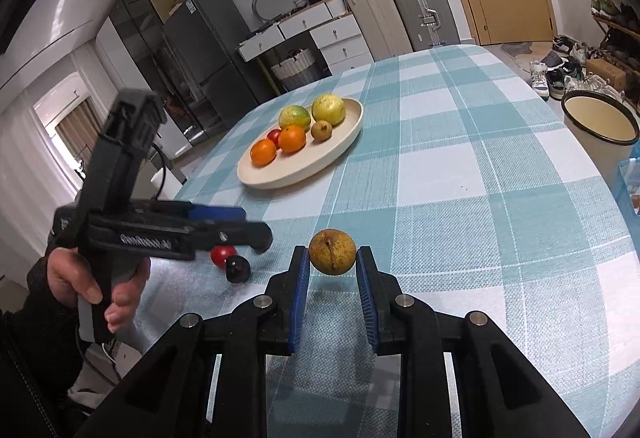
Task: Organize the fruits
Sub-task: 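Close the left tool on a dark plum while the right tool lifts the brown fruit, then carry the plum and brown fruit onto the cream plate and open both tools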
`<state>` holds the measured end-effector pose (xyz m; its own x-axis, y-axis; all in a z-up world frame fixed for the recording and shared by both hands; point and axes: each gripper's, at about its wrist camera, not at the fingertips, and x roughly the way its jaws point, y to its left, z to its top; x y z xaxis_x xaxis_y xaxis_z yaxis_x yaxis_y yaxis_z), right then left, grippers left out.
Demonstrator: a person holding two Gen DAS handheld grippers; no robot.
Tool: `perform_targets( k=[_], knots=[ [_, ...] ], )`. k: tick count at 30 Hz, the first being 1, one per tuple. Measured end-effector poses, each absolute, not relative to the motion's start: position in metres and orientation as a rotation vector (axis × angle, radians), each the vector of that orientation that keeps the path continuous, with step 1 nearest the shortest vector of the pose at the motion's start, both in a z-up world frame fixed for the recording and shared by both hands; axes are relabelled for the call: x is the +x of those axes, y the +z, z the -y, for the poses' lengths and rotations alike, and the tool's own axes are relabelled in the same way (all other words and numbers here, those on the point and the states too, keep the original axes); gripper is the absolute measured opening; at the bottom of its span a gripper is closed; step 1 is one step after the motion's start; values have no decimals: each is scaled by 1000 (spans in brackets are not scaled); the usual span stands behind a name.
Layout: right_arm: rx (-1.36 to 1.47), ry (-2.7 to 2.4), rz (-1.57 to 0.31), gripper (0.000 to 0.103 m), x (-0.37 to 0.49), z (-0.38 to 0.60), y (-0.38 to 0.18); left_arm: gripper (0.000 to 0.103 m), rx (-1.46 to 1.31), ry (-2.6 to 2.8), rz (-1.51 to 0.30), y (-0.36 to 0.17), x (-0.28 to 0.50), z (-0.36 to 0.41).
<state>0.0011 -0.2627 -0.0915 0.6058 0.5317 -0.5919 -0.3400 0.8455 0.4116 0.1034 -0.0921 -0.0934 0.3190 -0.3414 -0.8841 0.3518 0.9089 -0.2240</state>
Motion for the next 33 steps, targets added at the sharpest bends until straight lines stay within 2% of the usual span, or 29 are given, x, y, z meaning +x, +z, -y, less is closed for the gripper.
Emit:
perform_targets(
  k=[1,3,8,17,33],
  knots=[
    [271,515,-764,25,1,264,-91,49,31,-445,-1165,-95,103,95],
    [272,516,-763,25,2,264,-90,36,86,-404,-1170,-98,103,98],
    [279,527,-767,25,4,264,-92,21,62,-401,-1169,-100,105,90],
    [290,522,-783,25,6,263,-97,20,4,-434,-1163,-98,106,81],
    [277,536,-783,25,33,249,-94,20,-145,-435,-1067,-65,128,52]
  ],
)
